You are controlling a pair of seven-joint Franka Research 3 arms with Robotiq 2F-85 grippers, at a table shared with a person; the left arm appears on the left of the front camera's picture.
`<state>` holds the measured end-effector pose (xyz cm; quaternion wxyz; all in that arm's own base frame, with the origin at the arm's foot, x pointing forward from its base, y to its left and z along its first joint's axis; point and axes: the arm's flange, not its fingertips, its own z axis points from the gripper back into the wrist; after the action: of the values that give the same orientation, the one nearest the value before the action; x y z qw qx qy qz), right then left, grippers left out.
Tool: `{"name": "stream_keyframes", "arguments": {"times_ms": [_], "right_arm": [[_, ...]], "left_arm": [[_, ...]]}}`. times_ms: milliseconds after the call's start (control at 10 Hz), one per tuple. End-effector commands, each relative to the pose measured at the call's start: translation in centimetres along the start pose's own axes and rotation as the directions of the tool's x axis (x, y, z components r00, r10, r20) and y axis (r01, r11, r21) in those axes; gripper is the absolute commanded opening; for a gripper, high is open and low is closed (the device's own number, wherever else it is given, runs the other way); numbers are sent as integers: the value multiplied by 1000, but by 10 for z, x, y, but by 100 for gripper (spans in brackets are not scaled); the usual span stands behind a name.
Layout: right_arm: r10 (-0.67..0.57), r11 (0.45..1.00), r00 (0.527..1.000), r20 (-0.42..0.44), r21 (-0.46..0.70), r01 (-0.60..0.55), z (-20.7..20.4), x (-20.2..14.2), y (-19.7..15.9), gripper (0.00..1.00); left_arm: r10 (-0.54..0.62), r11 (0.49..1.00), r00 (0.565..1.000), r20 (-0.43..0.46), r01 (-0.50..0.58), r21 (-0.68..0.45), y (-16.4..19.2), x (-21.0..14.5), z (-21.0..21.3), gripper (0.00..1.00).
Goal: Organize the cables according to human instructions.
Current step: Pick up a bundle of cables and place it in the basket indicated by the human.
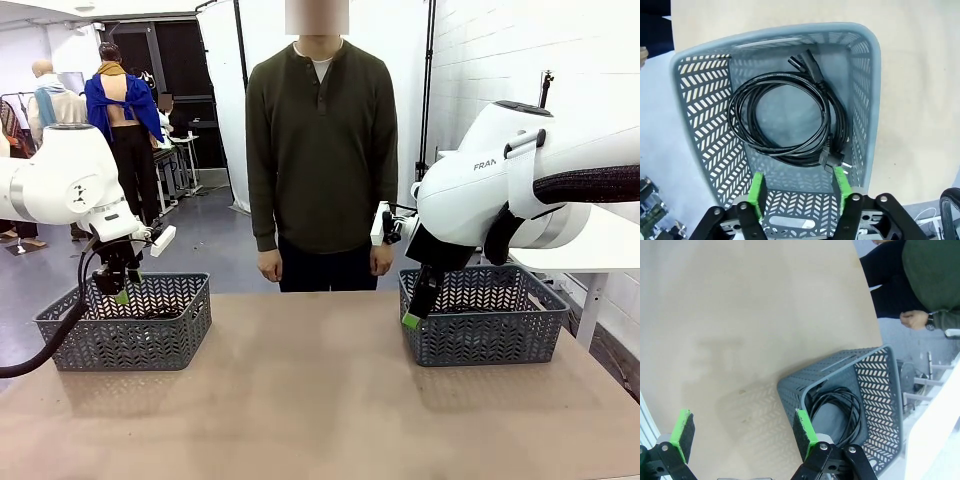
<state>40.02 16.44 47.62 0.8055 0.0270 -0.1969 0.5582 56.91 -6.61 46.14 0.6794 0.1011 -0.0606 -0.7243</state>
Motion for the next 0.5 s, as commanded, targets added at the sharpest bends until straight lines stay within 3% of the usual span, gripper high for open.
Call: {"name": "stream_keyframes", "arguments": {"times_ms": [0,300,400], "right_arm": [[-7,1000,1000,-5,-9,7,-1,0,1,100],[-7,1000,1000,-5,-9,7,-1,0,1,100],[-7,1000,1000,-5,-9,7,-1,0,1,100]], "left_arm": [[-21,999,999,31,22,-28,7,-8,4,100],[-13,999,999,45,15,-45,6,-10,7,100],[-2,1000,1000,7,2,-22,1,-1,4,100]]}}
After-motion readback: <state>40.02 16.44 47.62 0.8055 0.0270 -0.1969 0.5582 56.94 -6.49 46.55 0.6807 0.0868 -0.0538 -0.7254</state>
